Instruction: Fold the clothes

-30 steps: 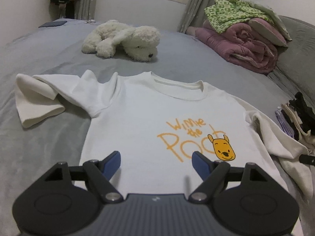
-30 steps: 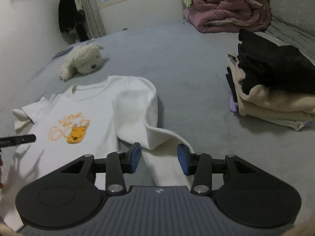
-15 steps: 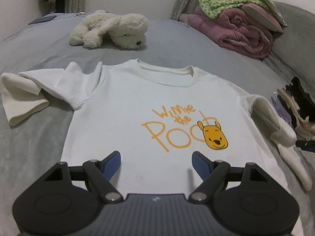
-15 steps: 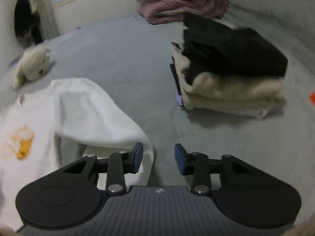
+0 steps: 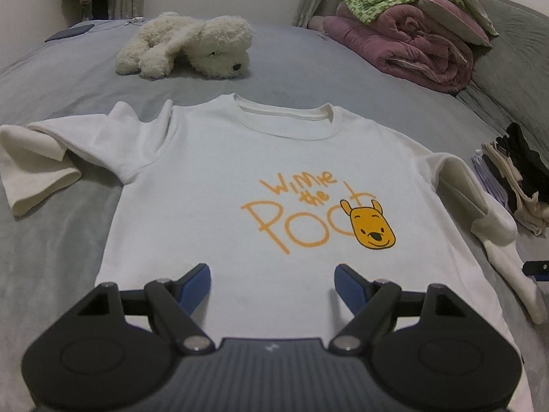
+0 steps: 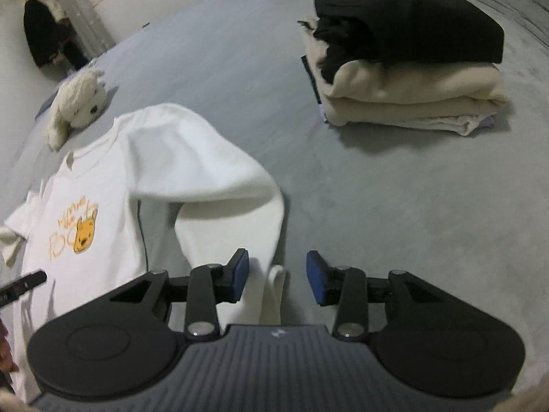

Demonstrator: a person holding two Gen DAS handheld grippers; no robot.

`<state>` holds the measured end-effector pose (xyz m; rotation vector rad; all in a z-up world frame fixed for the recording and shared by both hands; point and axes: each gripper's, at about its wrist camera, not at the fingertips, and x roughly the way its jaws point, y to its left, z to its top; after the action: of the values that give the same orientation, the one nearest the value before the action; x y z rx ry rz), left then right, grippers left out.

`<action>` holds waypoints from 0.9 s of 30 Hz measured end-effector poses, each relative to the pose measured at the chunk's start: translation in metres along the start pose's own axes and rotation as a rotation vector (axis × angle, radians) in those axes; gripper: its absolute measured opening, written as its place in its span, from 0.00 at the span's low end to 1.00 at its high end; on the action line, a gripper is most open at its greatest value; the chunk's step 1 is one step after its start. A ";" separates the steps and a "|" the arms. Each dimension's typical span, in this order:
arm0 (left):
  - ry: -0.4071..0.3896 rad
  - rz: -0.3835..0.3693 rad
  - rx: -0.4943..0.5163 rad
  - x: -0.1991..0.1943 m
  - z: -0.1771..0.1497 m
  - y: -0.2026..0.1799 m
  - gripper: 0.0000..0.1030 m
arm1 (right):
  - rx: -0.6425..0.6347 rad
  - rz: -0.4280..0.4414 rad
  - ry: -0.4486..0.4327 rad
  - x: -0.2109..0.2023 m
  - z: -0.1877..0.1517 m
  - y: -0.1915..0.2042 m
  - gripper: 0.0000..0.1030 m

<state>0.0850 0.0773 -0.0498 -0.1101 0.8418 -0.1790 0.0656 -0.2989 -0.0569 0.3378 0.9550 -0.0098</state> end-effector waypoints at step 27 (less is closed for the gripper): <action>0.011 -0.009 0.000 -0.001 0.003 -0.003 0.78 | -0.097 -0.021 0.073 -0.036 0.032 -0.006 0.02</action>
<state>0.0866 0.0746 -0.0467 -0.1131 0.8520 -0.1882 0.0692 -0.3185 -0.0122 0.2396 1.0280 0.0296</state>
